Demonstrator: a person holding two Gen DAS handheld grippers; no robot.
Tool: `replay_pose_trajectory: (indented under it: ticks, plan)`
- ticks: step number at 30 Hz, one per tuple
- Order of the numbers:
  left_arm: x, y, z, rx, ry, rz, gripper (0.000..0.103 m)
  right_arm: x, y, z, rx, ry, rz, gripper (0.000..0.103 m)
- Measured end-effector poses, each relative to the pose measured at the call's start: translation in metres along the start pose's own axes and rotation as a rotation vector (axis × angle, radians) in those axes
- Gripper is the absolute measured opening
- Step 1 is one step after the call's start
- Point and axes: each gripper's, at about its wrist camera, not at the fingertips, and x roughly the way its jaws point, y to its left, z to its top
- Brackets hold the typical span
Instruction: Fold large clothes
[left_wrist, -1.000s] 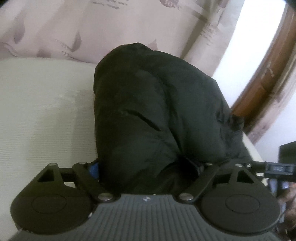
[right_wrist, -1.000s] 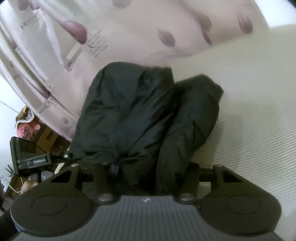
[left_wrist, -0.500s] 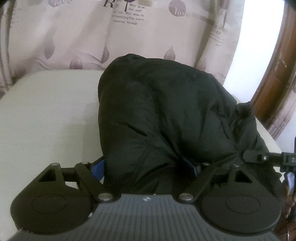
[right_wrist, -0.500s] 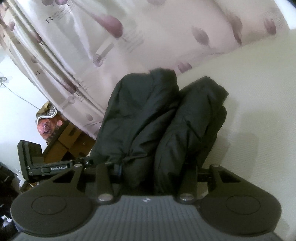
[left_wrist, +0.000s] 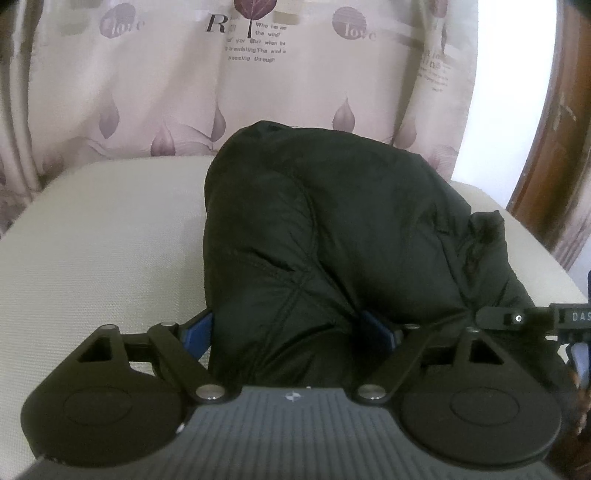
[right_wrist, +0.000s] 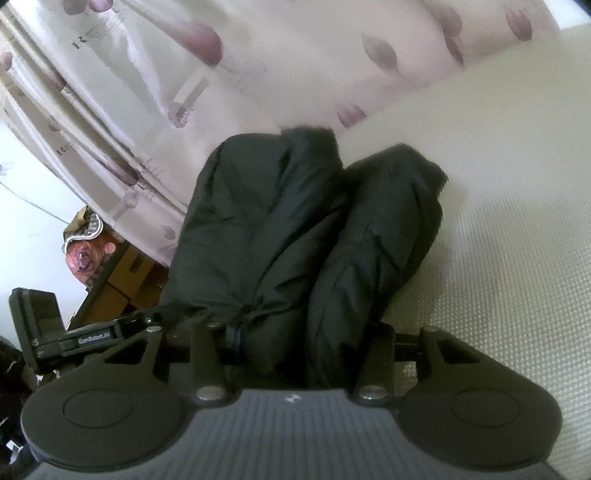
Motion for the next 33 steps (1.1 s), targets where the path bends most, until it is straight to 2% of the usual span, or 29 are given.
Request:
replay_pose_trajectory:
  ticks: [2,6,10,16,17,19,21,24,26,29,31,33]
  plan:
    - [-0.002,-0.003,-0.001,0.014,-0.007,0.019,0.086,0.003,-0.002,-0.002,-0.002,0.001,-0.005,0.049]
    - [-0.009,-0.016,-0.004,0.061,-0.043,0.096,0.102,0.005,0.0,-0.003,-0.013,0.002,-0.026,0.058]
    - [-0.019,-0.028,-0.009,0.094,-0.073,0.161,0.103,-0.002,0.011,-0.002,-0.05,-0.024,-0.079,0.062]
    - [-0.036,-0.036,-0.014,0.088,-0.103,0.19,0.103,-0.034,0.058,-0.017,-0.203,-0.178,-0.236,0.063]
    - [-0.039,-0.038,-0.015,0.088,-0.11,0.203,0.103,-0.038,0.067,-0.022,-0.231,-0.206,-0.257,0.066]
    - [-0.048,-0.044,-0.017,0.097,-0.128,0.223,0.103,-0.046,0.085,-0.034,-0.308,-0.268,-0.323,0.081]
    - [-0.057,-0.051,-0.021,0.102,-0.158,0.262,0.103,-0.056,0.103,-0.05,-0.395,-0.346,-0.382,0.084]
    - [-0.07,-0.064,-0.026,0.135,-0.204,0.335,0.103,-0.066,0.123,-0.069,-0.477,-0.419,-0.445,0.087]
    - [-0.082,-0.074,-0.032,0.159,-0.27,0.369,0.103,-0.073,0.134,-0.077,-0.511,-0.446,-0.448,0.094]
    - [-0.097,-0.084,-0.036,0.18,-0.322,0.379,0.103,-0.079,0.15,-0.087,-0.537,-0.466,-0.427,0.095]
    - [-0.106,-0.088,-0.036,0.165,-0.32,0.41,0.103,-0.08,0.157,-0.093,-0.538,-0.461,-0.414,0.095]
    - [-0.117,-0.09,-0.036,0.142,-0.335,0.392,0.103,-0.083,0.163,-0.099,-0.537,-0.461,-0.414,0.095]
